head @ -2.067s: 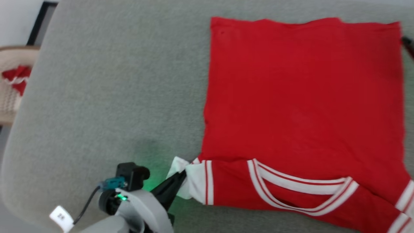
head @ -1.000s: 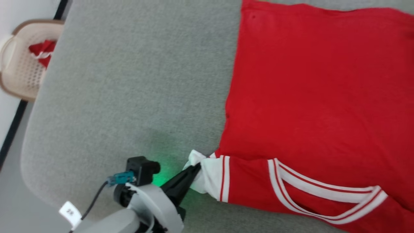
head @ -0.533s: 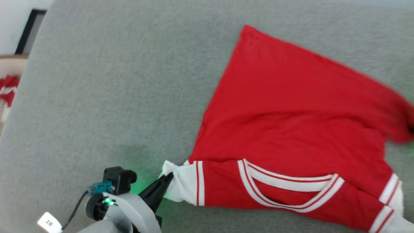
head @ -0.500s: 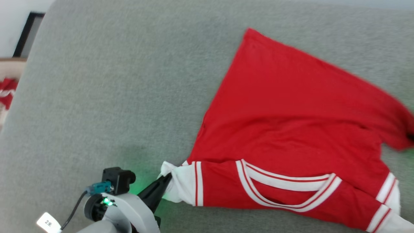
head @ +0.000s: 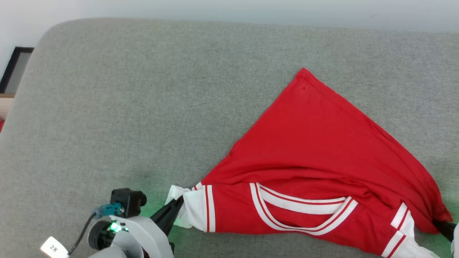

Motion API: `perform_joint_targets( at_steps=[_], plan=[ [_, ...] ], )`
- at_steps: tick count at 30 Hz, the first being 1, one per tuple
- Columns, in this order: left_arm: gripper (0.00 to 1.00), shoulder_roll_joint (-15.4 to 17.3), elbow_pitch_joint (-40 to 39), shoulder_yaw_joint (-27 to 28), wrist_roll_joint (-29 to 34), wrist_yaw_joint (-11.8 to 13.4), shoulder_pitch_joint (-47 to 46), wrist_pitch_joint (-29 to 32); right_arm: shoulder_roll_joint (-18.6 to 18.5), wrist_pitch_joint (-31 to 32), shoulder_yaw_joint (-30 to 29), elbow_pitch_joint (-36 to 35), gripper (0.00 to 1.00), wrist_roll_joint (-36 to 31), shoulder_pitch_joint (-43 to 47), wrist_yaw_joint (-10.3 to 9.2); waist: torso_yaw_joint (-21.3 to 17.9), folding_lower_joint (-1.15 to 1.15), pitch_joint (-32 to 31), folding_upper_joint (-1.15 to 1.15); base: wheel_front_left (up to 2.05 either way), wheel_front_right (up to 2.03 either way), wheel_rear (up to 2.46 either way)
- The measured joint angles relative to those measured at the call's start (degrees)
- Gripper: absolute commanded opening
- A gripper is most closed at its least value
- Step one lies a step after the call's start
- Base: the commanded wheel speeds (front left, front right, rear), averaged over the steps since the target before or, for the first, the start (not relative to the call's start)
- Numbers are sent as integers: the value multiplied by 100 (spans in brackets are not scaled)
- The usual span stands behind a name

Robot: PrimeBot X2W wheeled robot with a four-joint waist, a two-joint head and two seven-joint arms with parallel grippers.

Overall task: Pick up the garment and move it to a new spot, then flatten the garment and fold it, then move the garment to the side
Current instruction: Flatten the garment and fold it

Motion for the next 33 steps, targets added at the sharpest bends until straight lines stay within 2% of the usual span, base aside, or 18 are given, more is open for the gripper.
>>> perform_joint_targets(
  at_steps=[3, 5, 6, 14, 19, 24, 28, 33],
  plan=[
    [0, -19, 58, 0, -18, -24, 3, 0, 181, -133, -41, 43, 0, -204, 54, 0, -25, 0, -36, 0, 0, 0, 0],
    [0, -24, 88, 3, -26, -40, 12, -1, 249, -192, -37, 43, 48, -344, 68, 0, -41, 0, -52, 0, 0, 0, 0],
    [0, -26, 99, 5, -27, -43, 20, -8, 271, -191, -25, 34, 100, -370, 68, 0, -50, 0, -62, 0, 0, 0, 0],
    [0, -15, 115, 19, -33, -48, 97, -48, 419, 324, -180, -444, 100, -547, 273, 2, -109, 0, -167, 0, 0, 0, 0],
    [0, -33, 63, -7, -23, -48, 108, -47, 392, 903, -442, -1396, 100, -637, 473, 0, -46, 0, -173, 0, 0, 0, 0],
    [0, -165, 48, -66, 44, -78, -28, 3, 286, 1125, -606, -2250, 100, -795, -29, -1, 154, 0, -137, 0, 0, 0, 0],
    [0, -328, 88, -130, 137, -155, -152, 53, 57, 802, -148, -2284, 100, -904, -888, 0, 366, 0, -81, 0, 0, 0, 0],
    [0, -571, 191, -188, 225, -256, -345, 86, -234, -73, 979, -1354, 100, -928, -2292, -2, 641, 0, 33, 0, 0, 0, 0]
  ],
)
